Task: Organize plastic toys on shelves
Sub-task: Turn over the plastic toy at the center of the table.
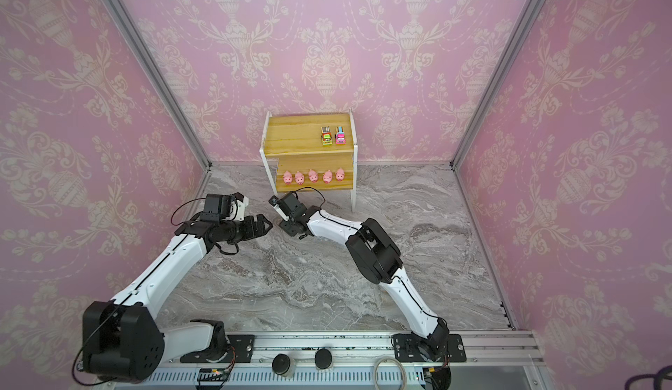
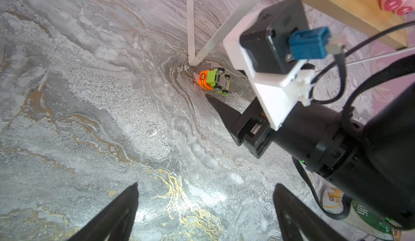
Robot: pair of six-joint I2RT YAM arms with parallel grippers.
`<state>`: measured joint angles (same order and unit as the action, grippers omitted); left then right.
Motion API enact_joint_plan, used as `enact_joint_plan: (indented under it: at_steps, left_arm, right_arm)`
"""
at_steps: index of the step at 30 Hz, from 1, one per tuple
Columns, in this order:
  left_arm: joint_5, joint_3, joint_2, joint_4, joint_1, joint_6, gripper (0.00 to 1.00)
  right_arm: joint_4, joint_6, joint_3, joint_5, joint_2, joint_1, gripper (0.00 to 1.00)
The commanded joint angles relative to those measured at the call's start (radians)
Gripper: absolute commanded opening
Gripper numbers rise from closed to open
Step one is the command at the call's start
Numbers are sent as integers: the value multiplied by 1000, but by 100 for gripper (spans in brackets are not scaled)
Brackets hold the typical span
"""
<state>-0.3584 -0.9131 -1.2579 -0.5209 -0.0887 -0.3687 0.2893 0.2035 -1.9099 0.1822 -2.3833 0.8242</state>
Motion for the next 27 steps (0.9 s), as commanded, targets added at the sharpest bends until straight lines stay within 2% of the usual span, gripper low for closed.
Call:
enact_joint_plan:
  at_steps: [1, 9, 14, 18, 27]
  left_arm:
    - [-24, 11, 14, -1, 7, 4, 95]
    - [-28, 11, 20, 1, 18, 5, 95]
    - [-34, 15, 24, 10, 30, 4, 95]
    - [-34, 30, 37, 29, 45, 5, 95]
    - [-28, 56, 54, 52, 66, 16, 95]
  right_arm:
    - [76, 70, -54, 14, -35, -7, 65]
    - [107, 99, -142, -12, -98, -25, 58]
    - [113, 87, -150, -30, -99, -30, 36]
    - [48, 53, -30, -67, -5, -24, 27]
    - [-63, -150, 341, -161, 275, 18, 24]
